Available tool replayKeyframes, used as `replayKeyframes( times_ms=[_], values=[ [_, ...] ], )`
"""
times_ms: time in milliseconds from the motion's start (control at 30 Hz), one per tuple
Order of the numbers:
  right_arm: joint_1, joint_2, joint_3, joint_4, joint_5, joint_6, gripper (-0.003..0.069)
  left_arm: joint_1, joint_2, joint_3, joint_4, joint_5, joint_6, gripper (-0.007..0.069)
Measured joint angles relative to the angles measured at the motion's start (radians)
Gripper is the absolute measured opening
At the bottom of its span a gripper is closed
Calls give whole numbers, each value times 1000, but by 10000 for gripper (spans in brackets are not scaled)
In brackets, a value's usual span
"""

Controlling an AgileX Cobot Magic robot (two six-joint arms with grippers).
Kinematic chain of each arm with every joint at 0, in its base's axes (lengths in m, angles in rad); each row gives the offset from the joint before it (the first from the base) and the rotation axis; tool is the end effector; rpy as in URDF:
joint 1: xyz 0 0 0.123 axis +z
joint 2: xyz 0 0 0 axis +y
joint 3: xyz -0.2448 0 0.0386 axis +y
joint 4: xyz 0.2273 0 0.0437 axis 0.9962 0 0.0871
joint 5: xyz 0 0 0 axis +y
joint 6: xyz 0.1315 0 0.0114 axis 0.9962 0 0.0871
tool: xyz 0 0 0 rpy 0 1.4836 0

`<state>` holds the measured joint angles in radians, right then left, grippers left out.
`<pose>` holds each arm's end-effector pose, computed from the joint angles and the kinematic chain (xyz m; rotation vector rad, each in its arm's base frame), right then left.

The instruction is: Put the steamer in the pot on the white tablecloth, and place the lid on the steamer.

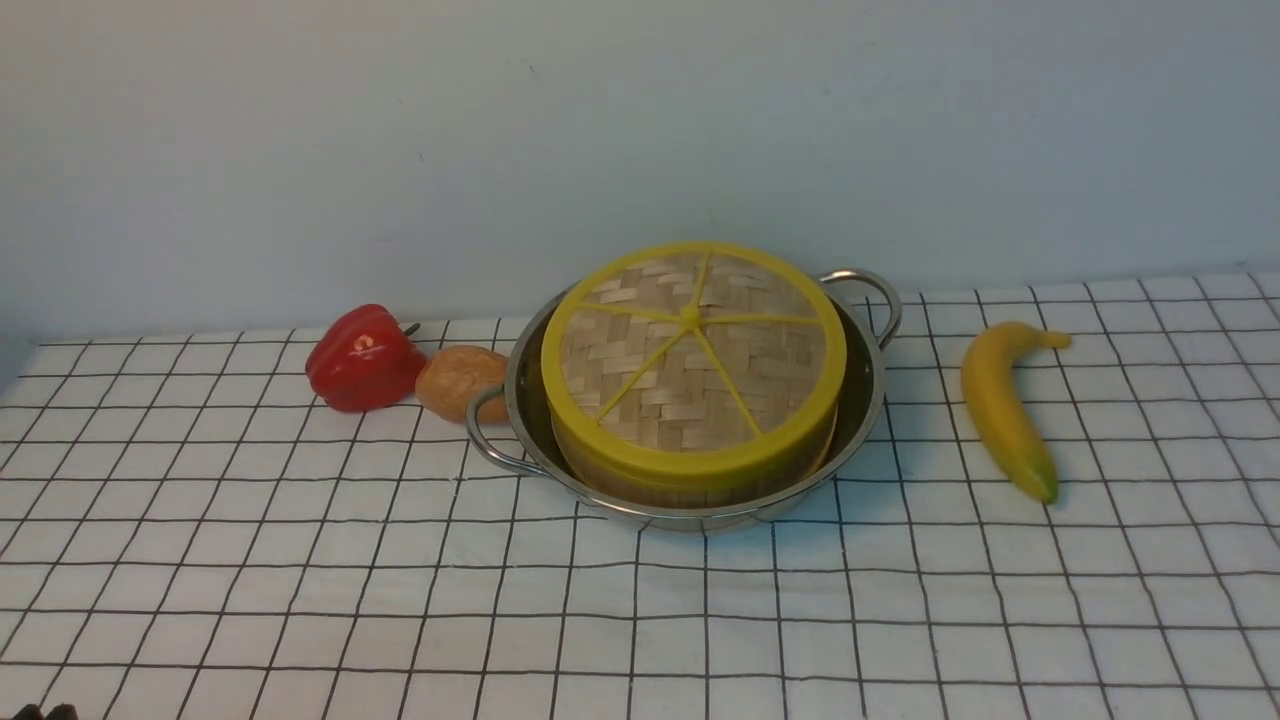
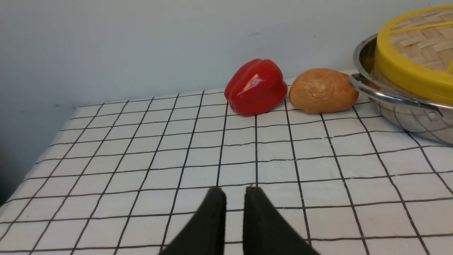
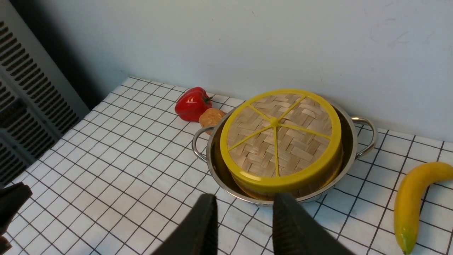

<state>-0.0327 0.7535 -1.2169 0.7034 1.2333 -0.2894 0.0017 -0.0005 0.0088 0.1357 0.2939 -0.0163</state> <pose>0.1211 0.0767 0.4012 -0.3577 2.0645 0.6752 0.1117 0.0054 0.1754 0.0716 1.7832 0.1180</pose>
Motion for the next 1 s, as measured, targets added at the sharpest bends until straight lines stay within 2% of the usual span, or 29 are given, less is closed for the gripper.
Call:
replayKeyframes(
  times_ms=[100,300,433,633,733,867,1000],
  values=[
    [0,0,0,1,0,-3,240,0,0,0,3,0,0,84],
    [0,-2,34,-62,-51,-140,240,0,0,0,3,0,0,86],
    [0,-24,166,-91,-197,-214,240,0,0,0,3,0,0,96],
    [0,-160,536,-99,-598,-233,240,0,0,0,3,0,0,106],
    [0,-267,678,-107,-734,-235,240,0,0,0,3,0,0,115],
    [0,-398,795,-123,-842,-236,240,0,0,0,3,0,0,117],
    [0,-493,881,-141,-876,-236,240,0,0,0,3,0,0,120]
  ],
)
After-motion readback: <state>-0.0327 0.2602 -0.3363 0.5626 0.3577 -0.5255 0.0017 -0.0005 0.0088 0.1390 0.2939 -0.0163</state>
